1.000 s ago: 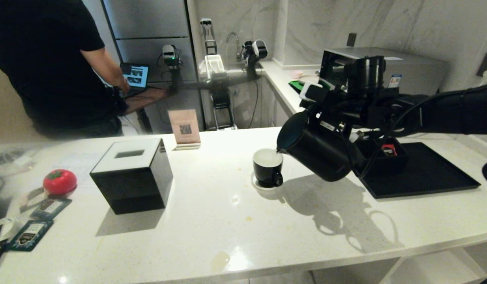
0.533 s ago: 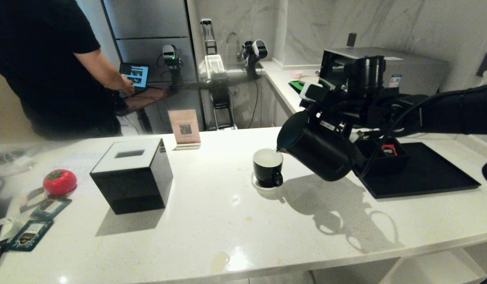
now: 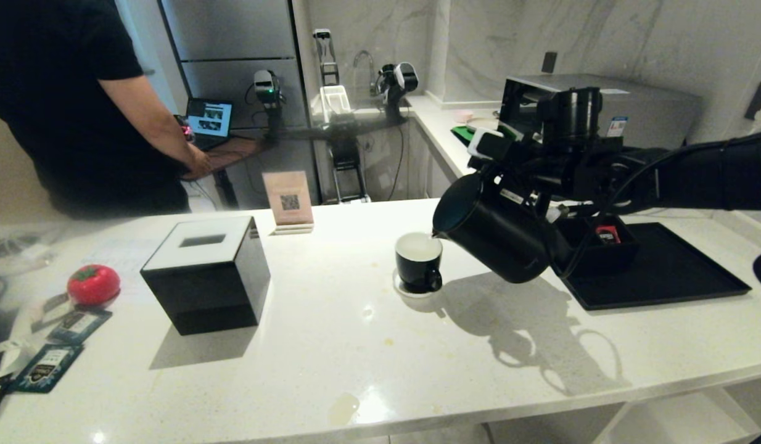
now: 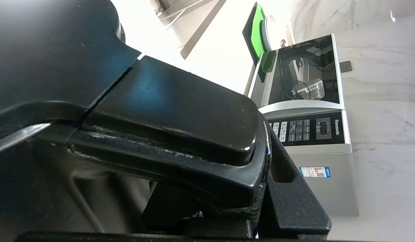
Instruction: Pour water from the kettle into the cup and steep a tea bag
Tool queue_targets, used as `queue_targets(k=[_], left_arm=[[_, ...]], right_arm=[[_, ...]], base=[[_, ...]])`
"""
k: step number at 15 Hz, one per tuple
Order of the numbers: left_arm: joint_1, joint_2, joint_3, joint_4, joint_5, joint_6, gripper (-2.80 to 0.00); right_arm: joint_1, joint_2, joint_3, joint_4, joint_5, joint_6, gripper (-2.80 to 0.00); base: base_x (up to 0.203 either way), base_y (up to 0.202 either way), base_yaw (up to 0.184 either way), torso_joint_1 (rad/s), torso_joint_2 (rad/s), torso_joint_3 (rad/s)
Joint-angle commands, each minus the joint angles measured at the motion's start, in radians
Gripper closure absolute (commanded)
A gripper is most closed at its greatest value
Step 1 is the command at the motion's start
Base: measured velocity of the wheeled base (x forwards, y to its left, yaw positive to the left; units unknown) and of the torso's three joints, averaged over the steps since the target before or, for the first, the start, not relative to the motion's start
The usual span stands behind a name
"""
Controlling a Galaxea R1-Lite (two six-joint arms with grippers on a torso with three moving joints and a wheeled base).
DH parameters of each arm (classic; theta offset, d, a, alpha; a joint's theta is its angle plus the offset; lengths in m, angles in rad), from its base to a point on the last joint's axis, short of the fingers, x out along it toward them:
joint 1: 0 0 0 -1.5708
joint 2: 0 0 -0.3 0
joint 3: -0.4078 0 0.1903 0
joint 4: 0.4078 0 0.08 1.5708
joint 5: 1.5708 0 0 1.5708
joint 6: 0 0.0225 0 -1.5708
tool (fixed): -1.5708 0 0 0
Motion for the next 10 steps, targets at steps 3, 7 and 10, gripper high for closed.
queue_targets(k=[3, 7, 10], left_arm=[[0.0, 0.0, 0.0, 0.0, 0.001, -0.001, 0.0], [0.0, 0.001, 0.0, 0.0, 0.001, 0.0, 0.0], [0.0, 0.001, 0.0, 0.0, 0.001, 0.0, 0.0]], right_arm=[[0.002, 0.0, 0.002, -0.001, -0.001, -0.009, 0.0], [0.002, 0.0, 0.002, -0.001, -0.001, -0.013, 0.0], [0.003, 0.0, 0.0, -0.001, 0.001, -0.042, 0.0]], base=[[0.0, 0.0, 0.0, 0.0, 0.0, 0.0], [0.0, 0.0, 0.0, 0.0, 0.0, 0.0], [0.0, 0.0, 0.0, 0.0, 0.0, 0.0]])
